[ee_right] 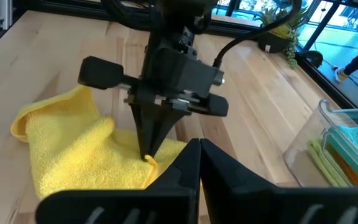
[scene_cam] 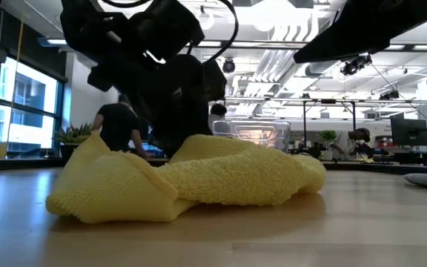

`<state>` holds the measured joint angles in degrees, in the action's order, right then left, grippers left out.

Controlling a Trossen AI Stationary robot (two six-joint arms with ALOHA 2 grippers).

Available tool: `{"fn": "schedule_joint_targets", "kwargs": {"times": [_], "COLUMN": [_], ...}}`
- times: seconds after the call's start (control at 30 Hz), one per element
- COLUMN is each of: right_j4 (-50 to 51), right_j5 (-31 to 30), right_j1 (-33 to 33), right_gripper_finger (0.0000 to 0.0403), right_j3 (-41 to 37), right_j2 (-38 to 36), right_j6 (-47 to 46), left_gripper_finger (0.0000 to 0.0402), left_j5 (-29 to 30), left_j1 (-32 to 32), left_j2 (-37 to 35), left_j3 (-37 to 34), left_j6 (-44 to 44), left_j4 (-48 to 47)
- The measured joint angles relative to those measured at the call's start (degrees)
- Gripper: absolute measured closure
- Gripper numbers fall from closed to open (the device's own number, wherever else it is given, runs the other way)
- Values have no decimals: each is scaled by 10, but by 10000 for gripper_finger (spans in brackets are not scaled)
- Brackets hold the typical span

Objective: Fold microfiber towels
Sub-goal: Fold the yellow microfiber cloth

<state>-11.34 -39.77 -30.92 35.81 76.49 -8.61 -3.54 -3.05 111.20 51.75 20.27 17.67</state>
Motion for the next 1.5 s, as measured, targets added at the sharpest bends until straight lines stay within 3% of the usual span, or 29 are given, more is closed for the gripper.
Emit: {"fn": "schedule_joint_targets", "kwargs": {"times": [0.27, 0.53, 0.67, 0.8, 0.9, 1.33, 1.5], "right_j4": [4, 9, 9, 9, 10, 12, -43], "right_j5": [1, 1, 1, 1, 1, 2, 80], "right_j1": [0, 0, 0, 0, 0, 6, 38], "right_gripper_finger": [403, 403, 403, 403, 403, 403, 396], "right_j3": [0, 0, 0, 0, 0, 1, 1], "right_j2": [0, 0, 0, 0, 0, 0, 37], "right_j6": [-1, -4, -4, -4, -4, -21, -51], "left_gripper_finger": [400, 401, 401, 401, 401, 402, 402], "left_j5": [58, 247, 345, 407, 426, 462, 461], "left_j1": [-19, -51, -67, -81, -92, -97, -97], "left_j2": [-90, -239, -300, -327, -325, -316, -316], "left_j3": [0, 0, 0, 0, -3, -89, -89], "left_j6": [-39, -31, 19, 93, 147, 333, 329], "left_j4": [-49, -251, -378, -491, -557, -631, -629]}}
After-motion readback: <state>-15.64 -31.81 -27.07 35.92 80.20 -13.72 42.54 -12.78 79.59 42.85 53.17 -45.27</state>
